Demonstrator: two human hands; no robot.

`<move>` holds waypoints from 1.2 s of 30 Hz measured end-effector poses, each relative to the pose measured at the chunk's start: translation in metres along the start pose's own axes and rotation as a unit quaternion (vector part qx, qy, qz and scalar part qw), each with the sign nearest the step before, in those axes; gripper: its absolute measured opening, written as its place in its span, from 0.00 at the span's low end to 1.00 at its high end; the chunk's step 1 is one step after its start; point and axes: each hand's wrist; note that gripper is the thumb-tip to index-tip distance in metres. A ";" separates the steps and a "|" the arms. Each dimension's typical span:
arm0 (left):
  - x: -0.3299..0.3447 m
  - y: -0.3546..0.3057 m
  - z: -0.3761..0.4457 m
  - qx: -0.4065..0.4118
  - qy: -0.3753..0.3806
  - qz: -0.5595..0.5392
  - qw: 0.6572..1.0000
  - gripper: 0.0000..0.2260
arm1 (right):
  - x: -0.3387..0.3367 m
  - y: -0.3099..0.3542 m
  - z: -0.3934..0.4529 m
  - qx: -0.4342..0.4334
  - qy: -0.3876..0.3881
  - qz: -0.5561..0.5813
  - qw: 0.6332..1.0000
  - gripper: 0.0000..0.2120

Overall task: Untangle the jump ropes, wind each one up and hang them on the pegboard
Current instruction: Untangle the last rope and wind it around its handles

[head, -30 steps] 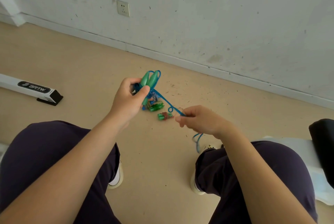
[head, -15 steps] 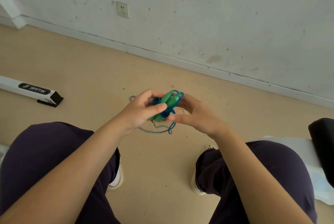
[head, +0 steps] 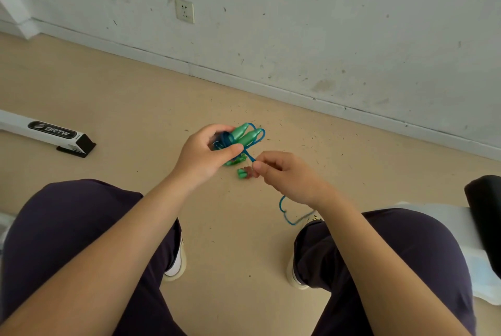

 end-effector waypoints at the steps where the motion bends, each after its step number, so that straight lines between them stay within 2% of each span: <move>1: 0.000 -0.001 0.000 -0.005 -0.001 0.004 1.000 0.16 | 0.000 0.001 -0.001 -0.025 -0.005 -0.013 1.000 0.12; 4: 0.002 -0.005 -0.002 -0.059 -0.008 -0.050 0.997 0.15 | 0.001 0.001 -0.003 -0.069 -0.021 -0.069 0.995 0.12; 8: 0.006 -0.008 -0.006 -0.101 -0.014 -0.104 0.989 0.06 | 0.008 0.005 -0.004 -0.066 -0.031 -0.118 0.990 0.13; 12: 0.008 -0.011 -0.006 -0.131 0.013 -0.154 0.979 0.10 | 0.014 0.005 -0.001 -0.056 -0.039 -0.143 0.987 0.12; 16: 0.009 -0.012 -0.008 -0.107 0.013 -0.170 0.979 0.09 | 0.012 -0.003 0.003 -0.040 -0.062 -0.120 0.990 0.09; 21: 0.005 -0.016 -0.007 -0.103 0.062 -0.180 0.976 0.06 | 0.014 -0.009 0.004 -0.029 -0.052 -0.134 0.989 0.10; 29: 0.004 -0.008 -0.006 -0.018 0.024 -0.071 0.997 0.10 | 0.015 0.004 -0.002 -0.105 -0.057 -0.102 0.988 0.12; 32: 0.003 -0.004 -0.004 0.001 0.060 -0.019 0.998 0.13 | 0.004 0.010 -0.002 -0.134 -0.078 -0.070 0.985 0.07; 36: 0.002 -0.008 -0.007 -0.071 0.187 -0.040 0.979 0.15 | -0.016 0.008 0.001 -0.155 -0.120 -0.052 0.979 0.04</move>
Point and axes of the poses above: each hand's wrist, its own z-axis towards the middle knuckle, its own x-axis out of the palm, y = z × x, and after that the axes turned 11 degrees about -y, right-handed
